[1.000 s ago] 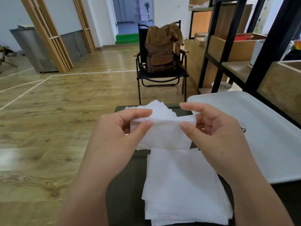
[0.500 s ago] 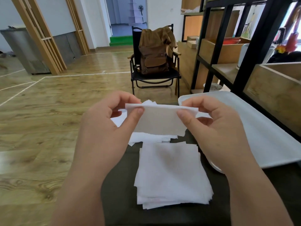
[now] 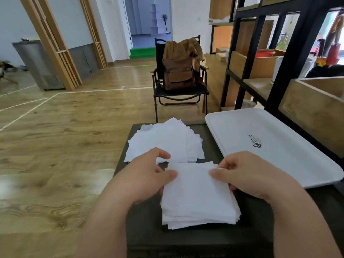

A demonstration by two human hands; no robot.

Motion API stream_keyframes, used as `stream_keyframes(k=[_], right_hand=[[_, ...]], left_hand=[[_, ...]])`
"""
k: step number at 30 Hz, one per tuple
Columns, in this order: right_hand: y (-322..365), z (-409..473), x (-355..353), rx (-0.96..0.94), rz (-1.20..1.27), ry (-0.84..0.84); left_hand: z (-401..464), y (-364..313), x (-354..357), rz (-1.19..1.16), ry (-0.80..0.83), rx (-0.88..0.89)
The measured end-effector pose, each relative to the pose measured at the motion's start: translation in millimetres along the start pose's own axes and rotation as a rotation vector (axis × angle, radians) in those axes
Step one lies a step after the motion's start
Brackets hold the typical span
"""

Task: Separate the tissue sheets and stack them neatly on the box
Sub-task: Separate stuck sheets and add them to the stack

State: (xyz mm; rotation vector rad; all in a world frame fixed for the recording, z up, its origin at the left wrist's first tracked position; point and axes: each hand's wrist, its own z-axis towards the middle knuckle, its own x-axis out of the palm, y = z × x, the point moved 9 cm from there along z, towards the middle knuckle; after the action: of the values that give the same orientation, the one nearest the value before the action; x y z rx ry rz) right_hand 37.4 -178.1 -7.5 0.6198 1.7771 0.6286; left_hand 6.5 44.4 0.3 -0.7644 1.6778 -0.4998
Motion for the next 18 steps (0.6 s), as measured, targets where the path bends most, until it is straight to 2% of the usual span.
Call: stream_keyframes(k=[1,3,5,6,7,11,13,18], right_hand=[[-3,2,0,0.023,-0.01,-0.021],[-6,4,-9,0.05,0.015,-0.116],[-3,3,-22,0.034,0.057,-0.241],[-1,3,-26,0.013,0.079,-0.28],[2,3,-28,-0.009,0.099,-0.299],[10,3,-25,-0.067,0.164,-0.281],[12,4,-23,-0.089,0.158,-0.269],[17,6,-22,-0.137,0.185,-0.278]], left_hand=[[5,5,-3,-0.028,-0.038,-0.026],[14,13,-19,-0.052,-0.236,-0.043],[20,13,-34,0.037,-0.442,0.016],[25,12,-33,0.091,-0.465,0.06],[33,12,-27,0.132,-0.426,0.102],[54,21,15,0.191,-0.08,0.143],[57,22,17,0.189,-0.101,0.173],[57,13,0,0.308,-0.323,0.165]])
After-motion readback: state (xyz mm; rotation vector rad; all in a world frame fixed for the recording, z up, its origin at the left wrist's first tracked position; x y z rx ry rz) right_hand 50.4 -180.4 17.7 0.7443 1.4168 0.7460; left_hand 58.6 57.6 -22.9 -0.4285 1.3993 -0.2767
